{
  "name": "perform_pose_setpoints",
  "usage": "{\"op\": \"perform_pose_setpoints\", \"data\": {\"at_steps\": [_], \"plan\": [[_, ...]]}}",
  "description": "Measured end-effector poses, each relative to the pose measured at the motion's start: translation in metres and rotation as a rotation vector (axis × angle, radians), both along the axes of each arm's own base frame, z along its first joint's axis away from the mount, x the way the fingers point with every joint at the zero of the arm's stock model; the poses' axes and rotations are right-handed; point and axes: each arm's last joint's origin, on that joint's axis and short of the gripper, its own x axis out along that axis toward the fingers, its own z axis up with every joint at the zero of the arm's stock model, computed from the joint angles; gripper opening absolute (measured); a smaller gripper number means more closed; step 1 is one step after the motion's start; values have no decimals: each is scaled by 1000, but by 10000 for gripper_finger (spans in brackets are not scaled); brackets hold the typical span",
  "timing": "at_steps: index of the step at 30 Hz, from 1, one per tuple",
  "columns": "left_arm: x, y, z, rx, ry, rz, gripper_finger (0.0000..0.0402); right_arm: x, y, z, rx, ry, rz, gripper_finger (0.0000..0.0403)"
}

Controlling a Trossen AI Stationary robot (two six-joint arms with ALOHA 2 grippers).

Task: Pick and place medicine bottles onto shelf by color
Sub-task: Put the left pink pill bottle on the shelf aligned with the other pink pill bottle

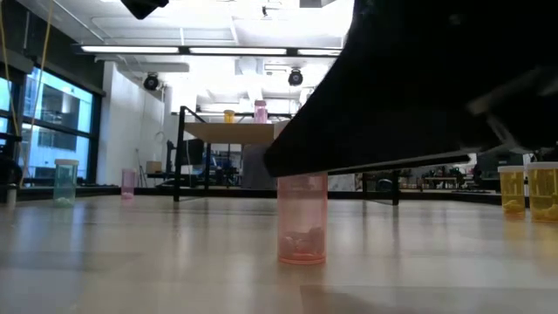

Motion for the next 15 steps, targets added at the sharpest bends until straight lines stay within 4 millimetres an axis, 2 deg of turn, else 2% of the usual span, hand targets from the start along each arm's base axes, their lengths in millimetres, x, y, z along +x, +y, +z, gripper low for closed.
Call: {"op": "perform_pose_setpoints", "data": {"at_steps": [9, 15], "plan": [[0, 0, 0, 0, 0, 0, 168, 0, 0, 0, -13, 9, 9, 84], [0, 0, 0, 0, 0, 0, 168, 0, 0, 0, -15, 6, 7, 80]]}}
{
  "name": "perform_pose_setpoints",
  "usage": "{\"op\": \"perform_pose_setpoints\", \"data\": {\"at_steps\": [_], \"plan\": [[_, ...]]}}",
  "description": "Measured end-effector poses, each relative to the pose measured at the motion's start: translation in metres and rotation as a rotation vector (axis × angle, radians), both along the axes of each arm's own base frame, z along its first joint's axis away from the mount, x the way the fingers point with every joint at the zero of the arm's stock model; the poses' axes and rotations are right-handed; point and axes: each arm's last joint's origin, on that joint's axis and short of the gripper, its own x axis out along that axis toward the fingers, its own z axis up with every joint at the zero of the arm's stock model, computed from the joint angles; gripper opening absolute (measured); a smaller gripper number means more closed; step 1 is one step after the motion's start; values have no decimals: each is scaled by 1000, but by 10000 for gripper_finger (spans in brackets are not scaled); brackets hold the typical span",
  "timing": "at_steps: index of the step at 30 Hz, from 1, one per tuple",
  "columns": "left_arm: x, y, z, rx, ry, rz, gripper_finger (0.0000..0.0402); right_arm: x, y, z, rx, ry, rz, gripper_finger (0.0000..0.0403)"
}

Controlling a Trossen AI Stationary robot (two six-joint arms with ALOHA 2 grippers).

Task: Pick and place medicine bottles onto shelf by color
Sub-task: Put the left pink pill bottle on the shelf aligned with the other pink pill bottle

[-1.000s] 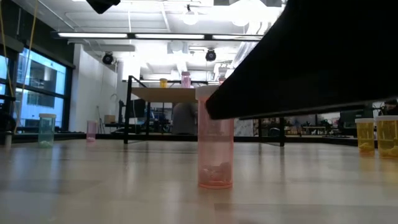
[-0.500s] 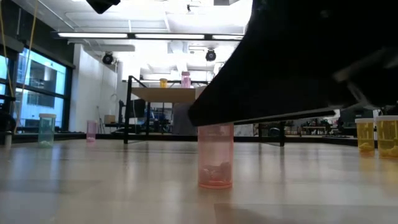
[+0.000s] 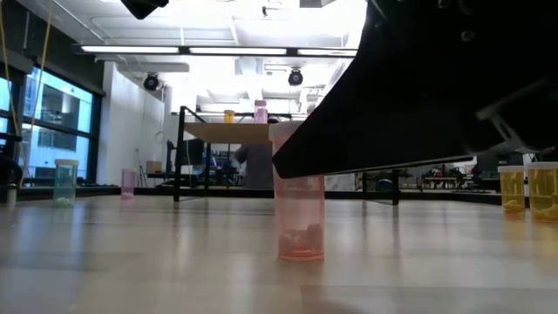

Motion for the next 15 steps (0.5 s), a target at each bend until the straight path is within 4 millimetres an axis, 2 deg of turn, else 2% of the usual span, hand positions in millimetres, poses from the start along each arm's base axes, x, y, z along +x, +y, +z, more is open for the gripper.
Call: {"op": "perform_pose_setpoints", "data": {"at_steps": [11, 15], "plan": [[0, 0, 0, 2, 0, -2, 168, 6, -8, 2, -31, -30, -45, 83], [0, 0, 0, 10, 2, -28, 168, 8, -17, 13, -58, -20, -70, 83]]}}
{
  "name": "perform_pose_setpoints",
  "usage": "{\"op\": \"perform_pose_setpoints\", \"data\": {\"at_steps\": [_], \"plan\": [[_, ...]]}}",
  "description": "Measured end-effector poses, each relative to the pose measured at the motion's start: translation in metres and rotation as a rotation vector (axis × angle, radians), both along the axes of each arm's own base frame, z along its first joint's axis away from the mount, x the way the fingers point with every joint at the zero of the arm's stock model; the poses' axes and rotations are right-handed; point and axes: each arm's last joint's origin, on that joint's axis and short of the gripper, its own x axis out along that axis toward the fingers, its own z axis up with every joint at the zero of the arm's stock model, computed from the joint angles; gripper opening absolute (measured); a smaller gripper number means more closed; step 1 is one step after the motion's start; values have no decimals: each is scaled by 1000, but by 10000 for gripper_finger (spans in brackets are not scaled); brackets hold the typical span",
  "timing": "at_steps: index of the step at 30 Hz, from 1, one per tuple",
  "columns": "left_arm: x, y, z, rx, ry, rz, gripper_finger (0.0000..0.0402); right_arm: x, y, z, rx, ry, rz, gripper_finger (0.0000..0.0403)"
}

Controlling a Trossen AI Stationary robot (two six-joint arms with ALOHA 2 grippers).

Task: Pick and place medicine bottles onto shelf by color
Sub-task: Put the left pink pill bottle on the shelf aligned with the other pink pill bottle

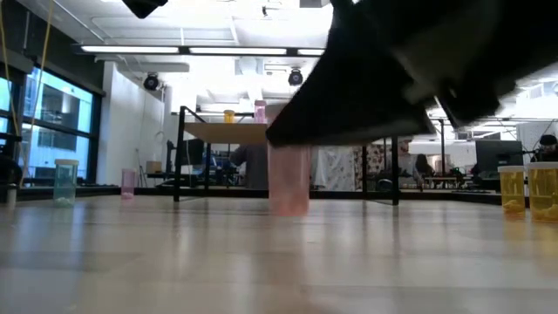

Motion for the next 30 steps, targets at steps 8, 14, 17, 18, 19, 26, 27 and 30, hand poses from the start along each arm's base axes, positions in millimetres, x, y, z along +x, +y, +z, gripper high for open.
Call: {"op": "perform_pose_setpoints", "data": {"at_steps": [8, 14, 17, 18, 19, 26, 27, 30], "plan": [[-3, 1, 3, 11, -15, -12, 168, -2, -24, 38, -90, 29, -58, 83], [-5, 1, 5, 8, -26, -13, 168, -3, -46, 65, -154, 76, -94, 83], [-5, 1, 5, 6, -27, -15, 168, -5, -59, 78, -185, 100, -120, 83], [-5, 1, 5, 6, -26, -16, 168, -6, -63, 83, -191, 107, -127, 83], [-5, 1, 5, 6, -26, -16, 168, -6, -67, 87, -198, 113, -135, 83], [-5, 1, 5, 20, -26, -29, 168, -12, -95, 114, -236, 165, -186, 83], [-5, 1, 5, 25, -27, -34, 168, -14, -99, 118, -239, 169, -192, 83], [-5, 1, 5, 30, -27, -38, 168, -19, -110, 130, -256, 166, -221, 83]]}}
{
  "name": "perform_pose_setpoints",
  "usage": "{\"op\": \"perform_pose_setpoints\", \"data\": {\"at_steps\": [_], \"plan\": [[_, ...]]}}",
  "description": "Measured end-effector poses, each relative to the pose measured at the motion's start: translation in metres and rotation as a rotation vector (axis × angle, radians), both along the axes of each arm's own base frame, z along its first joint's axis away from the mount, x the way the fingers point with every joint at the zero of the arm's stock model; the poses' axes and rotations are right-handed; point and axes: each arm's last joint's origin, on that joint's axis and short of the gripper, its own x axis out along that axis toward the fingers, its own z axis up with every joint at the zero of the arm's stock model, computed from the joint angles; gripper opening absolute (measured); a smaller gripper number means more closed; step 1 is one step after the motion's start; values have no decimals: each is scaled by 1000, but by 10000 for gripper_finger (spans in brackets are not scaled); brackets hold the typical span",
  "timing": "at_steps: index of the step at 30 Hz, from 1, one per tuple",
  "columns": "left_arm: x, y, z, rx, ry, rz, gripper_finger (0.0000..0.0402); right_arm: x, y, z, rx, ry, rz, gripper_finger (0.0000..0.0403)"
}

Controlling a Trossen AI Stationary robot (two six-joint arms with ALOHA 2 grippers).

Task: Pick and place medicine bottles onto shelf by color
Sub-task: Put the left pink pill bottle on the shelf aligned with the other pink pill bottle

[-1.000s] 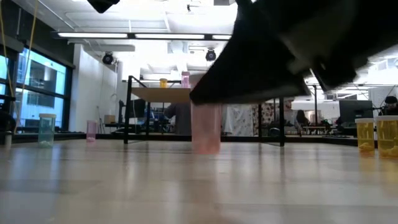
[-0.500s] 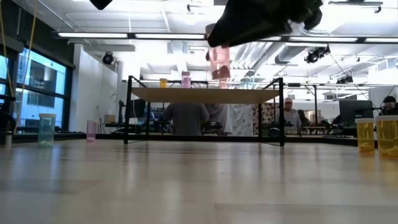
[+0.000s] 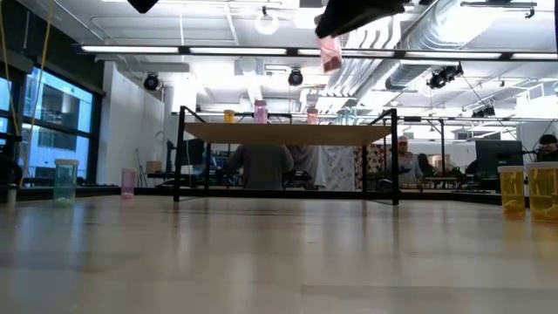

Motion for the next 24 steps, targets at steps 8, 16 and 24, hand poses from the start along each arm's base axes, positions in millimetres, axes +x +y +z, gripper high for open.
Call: {"op": "perform_pose_setpoints", "data": {"at_steps": [8, 16, 24], "plan": [[0, 0, 0, 0, 0, 0, 168, -21, -38, 34, -66, -3, -105, 83], [0, 0, 0, 0, 0, 0, 168, -43, -79, 65, -78, 11, -218, 83], [0, 0, 0, 0, 0, 0, 168, -51, -110, 86, -75, 38, -277, 83]]}}
